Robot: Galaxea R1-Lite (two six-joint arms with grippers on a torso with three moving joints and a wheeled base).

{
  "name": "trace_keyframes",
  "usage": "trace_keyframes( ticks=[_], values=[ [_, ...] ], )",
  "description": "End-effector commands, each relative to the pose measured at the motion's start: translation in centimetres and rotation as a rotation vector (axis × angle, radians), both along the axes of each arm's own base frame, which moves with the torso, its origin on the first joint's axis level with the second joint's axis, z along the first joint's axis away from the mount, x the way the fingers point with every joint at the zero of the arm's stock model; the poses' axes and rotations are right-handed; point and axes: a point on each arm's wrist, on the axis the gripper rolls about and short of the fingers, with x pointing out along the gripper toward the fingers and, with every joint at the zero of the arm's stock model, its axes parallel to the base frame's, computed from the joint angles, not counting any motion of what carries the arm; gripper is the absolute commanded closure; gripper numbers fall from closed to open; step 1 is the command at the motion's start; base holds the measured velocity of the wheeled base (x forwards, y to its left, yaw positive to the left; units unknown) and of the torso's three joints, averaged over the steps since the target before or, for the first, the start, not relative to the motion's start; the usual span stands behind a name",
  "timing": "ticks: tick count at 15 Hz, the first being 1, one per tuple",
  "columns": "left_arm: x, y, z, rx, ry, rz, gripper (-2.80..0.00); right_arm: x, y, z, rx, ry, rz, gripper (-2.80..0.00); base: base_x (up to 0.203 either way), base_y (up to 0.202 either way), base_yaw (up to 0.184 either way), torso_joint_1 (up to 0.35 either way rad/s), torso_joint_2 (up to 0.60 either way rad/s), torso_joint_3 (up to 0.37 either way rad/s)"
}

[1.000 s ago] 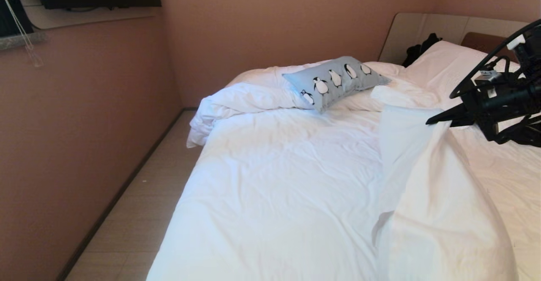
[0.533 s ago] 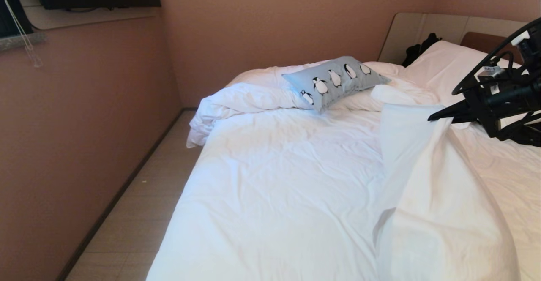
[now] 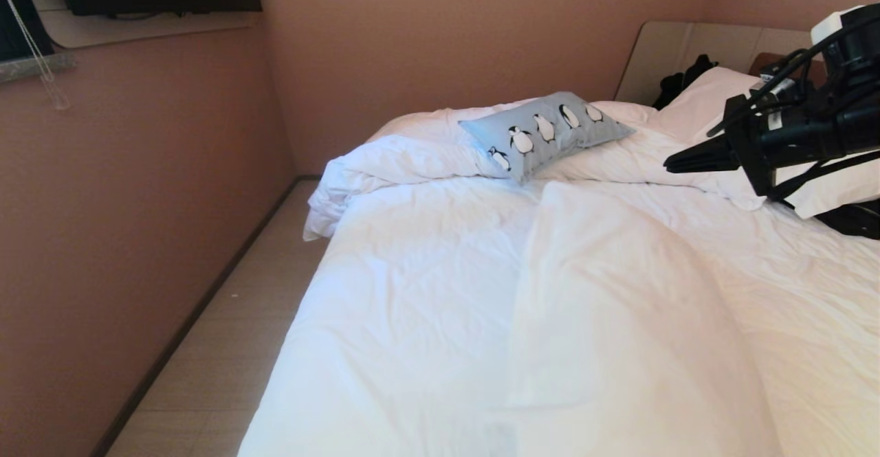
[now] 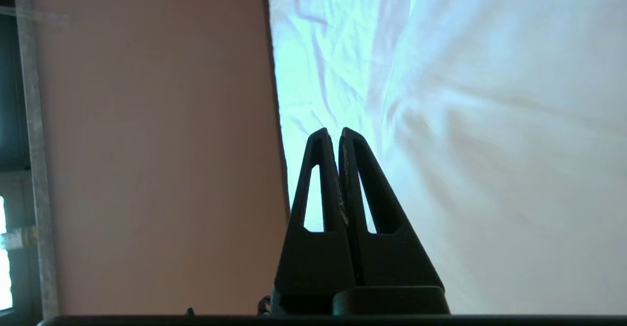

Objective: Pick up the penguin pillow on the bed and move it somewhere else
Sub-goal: Move to the foot of the bed

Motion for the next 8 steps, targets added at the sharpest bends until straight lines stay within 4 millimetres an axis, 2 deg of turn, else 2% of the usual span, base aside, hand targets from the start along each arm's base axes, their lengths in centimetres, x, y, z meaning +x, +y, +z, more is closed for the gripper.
trace_keyframes(
  ticks=[1,3,6,8],
  values=[
    [0.0,0.0,0.0,0.000,0.000,0.000,0.00,1.0,0.9,0.4,-0.001,-0.092,0.023,0.00,0.000,0.000,0.000,0.000,0.00,0.000],
    [0.0,0.0,0.0,0.000,0.002,-0.001,0.00,1.2,1.3,-0.1,-0.019,-0.071,0.010,0.00,0.000,0.000,0.000,0.000,0.00,0.000],
    [0.0,0.0,0.0,0.000,0.002,0.000,0.00,1.9,1.0,-1.2,-0.129,-0.044,-0.141,0.00,0.000,0.000,0.000,0.000,0.00,0.000],
    [0.0,0.0,0.0,0.000,0.001,0.000,0.00,2.4,0.7,-3.1,-0.275,0.000,-0.268,0.00,0.000,0.000,0.000,0.000,0.00,0.000]
  ],
)
